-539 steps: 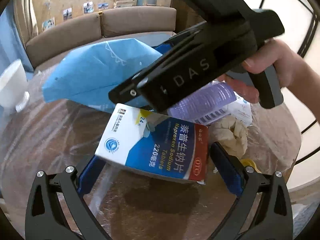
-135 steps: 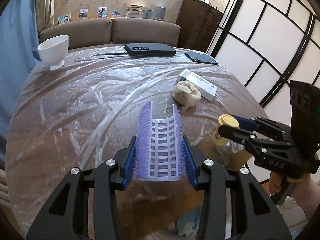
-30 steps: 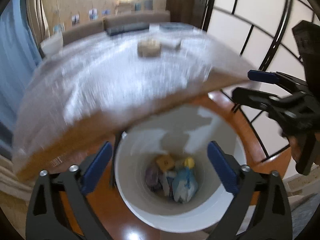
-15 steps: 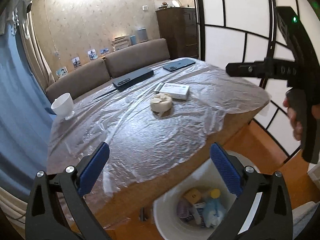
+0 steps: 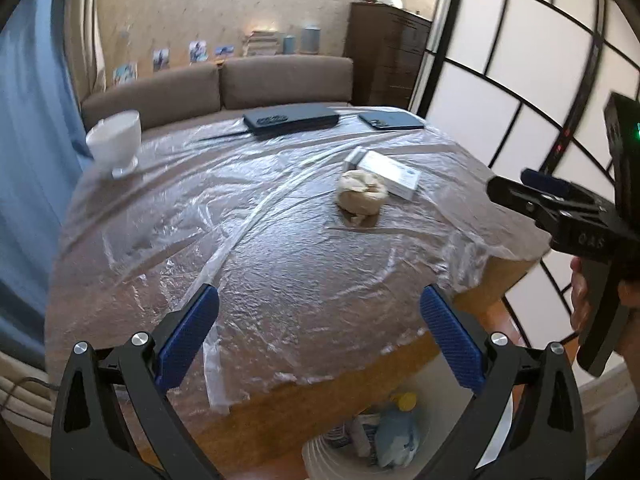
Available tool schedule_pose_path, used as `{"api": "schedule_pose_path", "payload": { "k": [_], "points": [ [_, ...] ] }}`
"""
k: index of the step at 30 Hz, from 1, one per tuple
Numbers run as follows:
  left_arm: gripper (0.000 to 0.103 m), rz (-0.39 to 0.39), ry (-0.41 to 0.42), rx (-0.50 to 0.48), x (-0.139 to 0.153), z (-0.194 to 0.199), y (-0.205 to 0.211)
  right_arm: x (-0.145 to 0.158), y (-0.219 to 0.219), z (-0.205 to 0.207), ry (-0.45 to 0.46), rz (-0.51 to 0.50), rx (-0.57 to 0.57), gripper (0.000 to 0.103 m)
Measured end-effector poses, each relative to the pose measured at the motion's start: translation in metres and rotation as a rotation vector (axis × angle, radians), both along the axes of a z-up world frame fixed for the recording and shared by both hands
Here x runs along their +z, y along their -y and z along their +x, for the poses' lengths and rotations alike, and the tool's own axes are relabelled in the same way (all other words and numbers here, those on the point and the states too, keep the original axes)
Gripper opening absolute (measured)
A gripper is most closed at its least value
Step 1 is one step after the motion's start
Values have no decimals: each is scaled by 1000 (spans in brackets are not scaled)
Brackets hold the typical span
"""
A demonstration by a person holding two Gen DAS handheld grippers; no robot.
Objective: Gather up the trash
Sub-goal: 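Move both open grippers back over the table toward the tissue and box, then grasp the crumpled tissue with the left gripper while the right gripper grasps the white medicine box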
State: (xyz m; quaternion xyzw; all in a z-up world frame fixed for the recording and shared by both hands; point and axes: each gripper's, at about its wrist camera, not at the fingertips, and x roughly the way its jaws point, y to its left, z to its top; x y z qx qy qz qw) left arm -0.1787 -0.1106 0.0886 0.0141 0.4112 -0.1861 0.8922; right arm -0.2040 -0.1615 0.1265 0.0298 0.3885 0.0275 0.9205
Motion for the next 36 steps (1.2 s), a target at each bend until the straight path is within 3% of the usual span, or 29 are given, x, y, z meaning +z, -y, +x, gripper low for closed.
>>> {"api": "schedule_pose_path", "payload": {
  "k": [10,19,24,29,32,33,36],
  "points": [
    [101,40,-19,-3,-9,38,14,-28,6,44,-96,-56,91,99],
    [101,106,-34,-69,-21,72,65,-55,16,103,-151,-70,256,99],
    [101,119,-67,-86,-34,96,90,-69,14,125,-181,-82,374,87],
    [87,122,-95,-86,-43,113,100,-82,15,141,-221,-74,451,71],
    [82,125,-91,-87,-44,118,101,-86,17,148,-236,-49,479,68],
    [71,127,-94,-91,-44,119,102,-88,17,150,-241,-41,486,67],
    [67,132,-95,-95,-44,121,103,-89,17,153,-239,-28,504,64]
  ]
}}
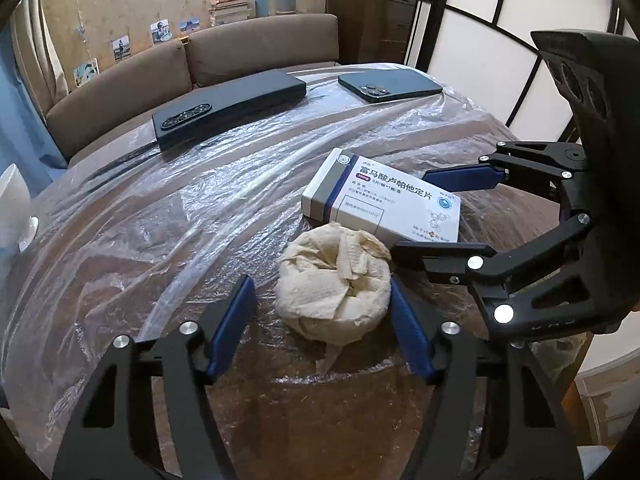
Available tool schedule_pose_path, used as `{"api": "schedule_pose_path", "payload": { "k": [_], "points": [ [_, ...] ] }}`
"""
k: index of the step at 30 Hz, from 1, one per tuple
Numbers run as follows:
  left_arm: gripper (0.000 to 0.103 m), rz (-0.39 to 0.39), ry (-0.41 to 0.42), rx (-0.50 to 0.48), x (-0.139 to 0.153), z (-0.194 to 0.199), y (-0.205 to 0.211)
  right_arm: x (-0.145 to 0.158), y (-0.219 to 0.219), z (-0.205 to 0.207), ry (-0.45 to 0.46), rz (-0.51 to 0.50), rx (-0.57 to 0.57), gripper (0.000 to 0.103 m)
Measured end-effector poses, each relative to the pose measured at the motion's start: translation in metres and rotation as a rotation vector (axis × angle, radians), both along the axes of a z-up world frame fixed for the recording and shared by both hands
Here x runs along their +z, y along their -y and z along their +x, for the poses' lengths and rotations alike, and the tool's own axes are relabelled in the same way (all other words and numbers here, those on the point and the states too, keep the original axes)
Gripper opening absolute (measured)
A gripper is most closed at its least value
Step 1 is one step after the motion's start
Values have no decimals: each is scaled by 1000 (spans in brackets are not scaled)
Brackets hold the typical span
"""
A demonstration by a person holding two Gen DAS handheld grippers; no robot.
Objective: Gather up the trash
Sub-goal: 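Grasp the crumpled tissue with the left gripper while the right gripper grasps the white medicine box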
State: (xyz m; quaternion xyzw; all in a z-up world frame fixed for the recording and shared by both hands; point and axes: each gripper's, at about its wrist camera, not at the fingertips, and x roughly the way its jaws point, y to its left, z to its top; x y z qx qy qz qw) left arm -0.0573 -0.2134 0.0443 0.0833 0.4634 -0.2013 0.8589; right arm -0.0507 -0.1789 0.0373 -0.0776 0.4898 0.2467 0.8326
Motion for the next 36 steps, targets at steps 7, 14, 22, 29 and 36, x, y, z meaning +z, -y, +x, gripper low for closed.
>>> {"api": "schedule_pose_path", "payload": {
  "k": [7,14,22,29,36],
  "points": [
    [52,16,17,31,3,1,-2,1,2,1,0,32,1,51],
    [52,2,29,69,9,-8,-13,11,13,-9,-7,94,-39,51],
    [52,-26,28,90,16,-23,-26,16,13,-25,-38,146,-80,50],
    [52,-56,27,100,23,-38,-39,30,4,-44,-33,185,-99,50],
    [52,-80,23,101,30,-60,-53,41,-8,-70,-30,198,-112,50]
  ]
}}
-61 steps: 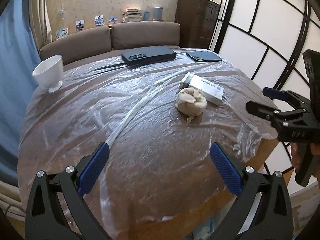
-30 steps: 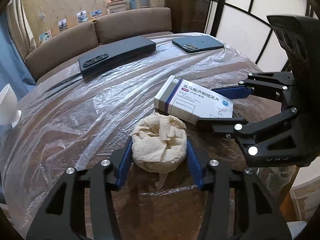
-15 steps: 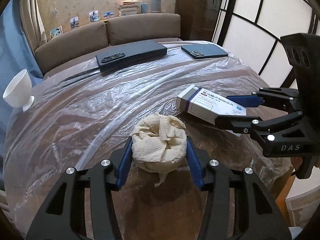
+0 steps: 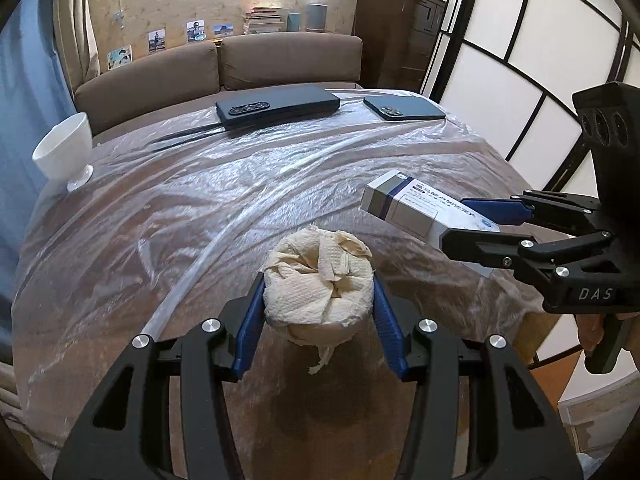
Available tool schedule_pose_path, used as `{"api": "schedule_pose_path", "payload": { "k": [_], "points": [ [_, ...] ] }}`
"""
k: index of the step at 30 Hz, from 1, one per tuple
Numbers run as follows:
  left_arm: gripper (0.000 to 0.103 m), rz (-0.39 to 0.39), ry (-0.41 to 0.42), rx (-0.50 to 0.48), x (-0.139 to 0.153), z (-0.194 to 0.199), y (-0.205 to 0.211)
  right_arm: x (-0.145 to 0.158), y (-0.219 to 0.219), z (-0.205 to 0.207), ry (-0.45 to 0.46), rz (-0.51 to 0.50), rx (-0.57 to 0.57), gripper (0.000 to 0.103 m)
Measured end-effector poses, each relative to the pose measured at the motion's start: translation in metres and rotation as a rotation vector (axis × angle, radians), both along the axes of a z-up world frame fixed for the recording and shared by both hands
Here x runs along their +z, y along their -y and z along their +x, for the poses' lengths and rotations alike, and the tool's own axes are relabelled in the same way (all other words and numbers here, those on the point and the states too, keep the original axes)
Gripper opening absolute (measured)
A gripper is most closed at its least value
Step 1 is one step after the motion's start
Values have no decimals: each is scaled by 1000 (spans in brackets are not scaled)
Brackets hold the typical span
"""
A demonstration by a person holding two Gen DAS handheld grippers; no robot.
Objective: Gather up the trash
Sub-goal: 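Grasp the crumpled tissue with the left gripper while the right gripper grasps the white medicine box, then carry the tissue and medicine box in both grippers over the white bin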
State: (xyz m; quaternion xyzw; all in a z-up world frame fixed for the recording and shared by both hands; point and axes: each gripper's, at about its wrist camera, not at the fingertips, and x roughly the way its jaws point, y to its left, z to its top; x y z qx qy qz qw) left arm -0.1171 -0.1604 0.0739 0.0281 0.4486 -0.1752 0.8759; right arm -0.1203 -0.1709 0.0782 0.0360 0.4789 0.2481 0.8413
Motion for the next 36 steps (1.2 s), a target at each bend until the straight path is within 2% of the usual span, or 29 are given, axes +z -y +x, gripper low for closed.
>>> {"api": "schedule_pose_path", "payload": {
  "k": [14,30,36],
  "points": [
    [52,-22,10,-29,11,-48,-25,10,-18,-61,-25,30,-47,50],
    [52,-46,11,-160,16,-108,-43,25,-36,-139,-30,45,-113,50],
    [52,-55,-2,-175,16,-135,-42,24,-34,-167,-56,41,-96,50]
  ]
}}
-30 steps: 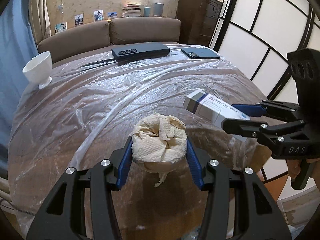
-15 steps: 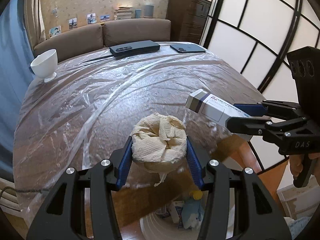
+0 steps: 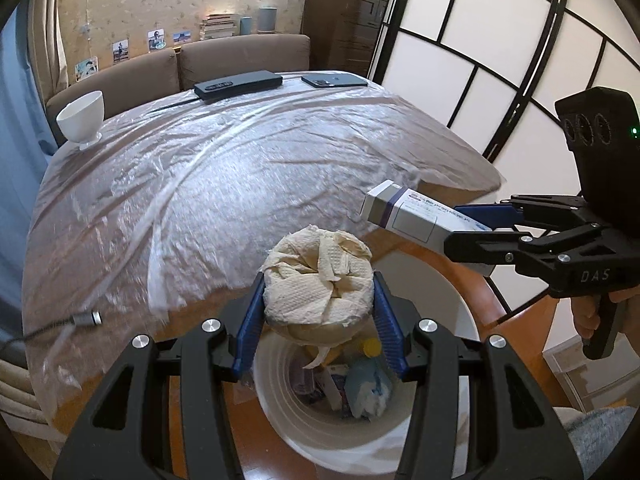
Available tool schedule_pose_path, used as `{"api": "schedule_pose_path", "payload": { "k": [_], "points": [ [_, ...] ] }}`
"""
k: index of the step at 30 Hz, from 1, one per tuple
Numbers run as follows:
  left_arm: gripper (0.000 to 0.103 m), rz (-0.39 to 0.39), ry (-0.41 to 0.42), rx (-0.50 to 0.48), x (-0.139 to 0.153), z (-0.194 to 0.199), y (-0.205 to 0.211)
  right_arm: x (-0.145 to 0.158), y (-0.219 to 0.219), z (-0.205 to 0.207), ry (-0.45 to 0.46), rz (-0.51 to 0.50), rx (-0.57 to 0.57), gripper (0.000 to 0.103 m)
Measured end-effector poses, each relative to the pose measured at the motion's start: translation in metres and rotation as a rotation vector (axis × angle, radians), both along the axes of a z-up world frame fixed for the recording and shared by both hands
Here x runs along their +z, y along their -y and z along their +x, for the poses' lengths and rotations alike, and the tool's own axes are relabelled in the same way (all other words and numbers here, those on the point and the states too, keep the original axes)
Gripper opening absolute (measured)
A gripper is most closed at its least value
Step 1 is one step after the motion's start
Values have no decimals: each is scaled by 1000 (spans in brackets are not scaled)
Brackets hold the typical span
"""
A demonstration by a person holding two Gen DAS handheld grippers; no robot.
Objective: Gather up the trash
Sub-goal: 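Carry the tissue and medicine box in both grippers over the white bin, then open the left gripper to drop the tissue while the right gripper releases the box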
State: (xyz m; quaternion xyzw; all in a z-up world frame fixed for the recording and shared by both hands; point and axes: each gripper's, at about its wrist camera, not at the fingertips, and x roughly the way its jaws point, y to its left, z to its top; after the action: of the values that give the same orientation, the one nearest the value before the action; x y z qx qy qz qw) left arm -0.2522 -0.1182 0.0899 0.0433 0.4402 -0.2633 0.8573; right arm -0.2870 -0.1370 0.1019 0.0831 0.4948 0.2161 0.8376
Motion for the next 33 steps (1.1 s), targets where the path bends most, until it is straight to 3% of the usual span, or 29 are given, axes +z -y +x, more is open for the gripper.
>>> {"api": "schedule_pose_path", "payload": {
  "k": [8,17,33],
  "points": [
    [52,23,-46,50,-11,-38,15,-14,10,-31,-47,4,73,50],
    [52,57,-107,135,-36,-63,36,-38,18,-57,-83,-58,155,50],
    [52,164,-181,180,-83,-57,50,-80,10,-56,-127,-85,193,50]
  ]
}}
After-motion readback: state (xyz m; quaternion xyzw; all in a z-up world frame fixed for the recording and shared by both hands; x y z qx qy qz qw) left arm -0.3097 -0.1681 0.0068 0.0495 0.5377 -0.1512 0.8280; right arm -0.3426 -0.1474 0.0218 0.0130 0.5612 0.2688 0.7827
